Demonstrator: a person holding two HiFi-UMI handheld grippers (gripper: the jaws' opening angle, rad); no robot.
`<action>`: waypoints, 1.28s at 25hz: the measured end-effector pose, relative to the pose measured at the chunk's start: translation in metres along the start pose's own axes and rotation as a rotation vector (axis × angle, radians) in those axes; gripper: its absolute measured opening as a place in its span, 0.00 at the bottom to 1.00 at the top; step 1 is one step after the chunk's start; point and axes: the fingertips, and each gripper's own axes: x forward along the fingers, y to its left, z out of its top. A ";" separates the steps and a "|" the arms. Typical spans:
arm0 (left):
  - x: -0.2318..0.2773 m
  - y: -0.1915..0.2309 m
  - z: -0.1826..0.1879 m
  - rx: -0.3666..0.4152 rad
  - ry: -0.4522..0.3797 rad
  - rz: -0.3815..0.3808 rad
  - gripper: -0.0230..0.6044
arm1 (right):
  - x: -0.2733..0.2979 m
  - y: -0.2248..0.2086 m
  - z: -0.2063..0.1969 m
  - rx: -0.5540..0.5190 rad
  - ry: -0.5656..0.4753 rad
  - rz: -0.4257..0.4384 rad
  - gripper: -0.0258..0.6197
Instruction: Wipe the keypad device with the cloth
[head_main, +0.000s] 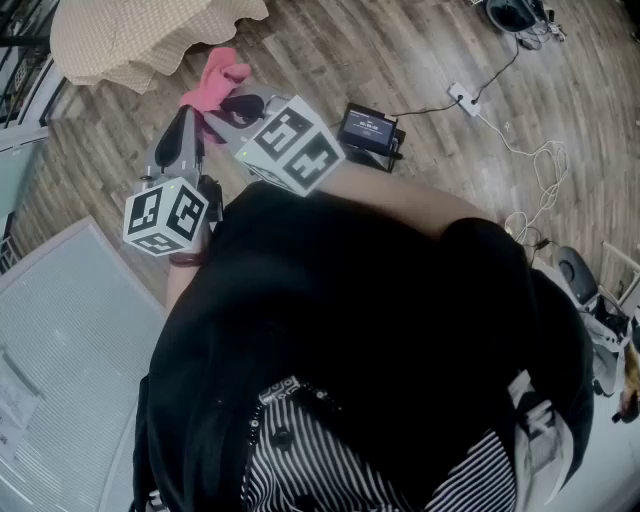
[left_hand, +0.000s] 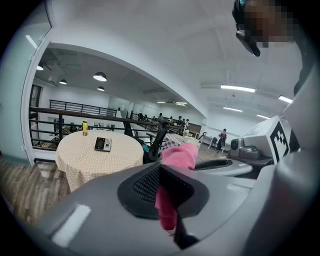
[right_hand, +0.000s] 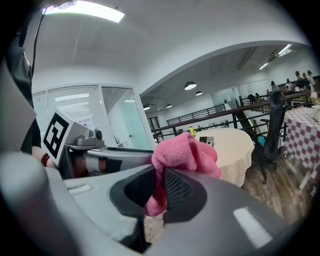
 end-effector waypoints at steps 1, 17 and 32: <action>0.000 -0.001 -0.001 -0.002 -0.001 -0.006 0.04 | -0.001 0.001 -0.001 -0.001 -0.003 0.003 0.11; 0.001 -0.008 -0.005 -0.025 0.006 -0.050 0.04 | -0.007 0.008 -0.003 0.052 0.012 0.044 0.11; 0.025 -0.006 -0.009 -0.043 0.020 -0.083 0.04 | 0.000 -0.013 -0.007 0.056 0.023 0.028 0.11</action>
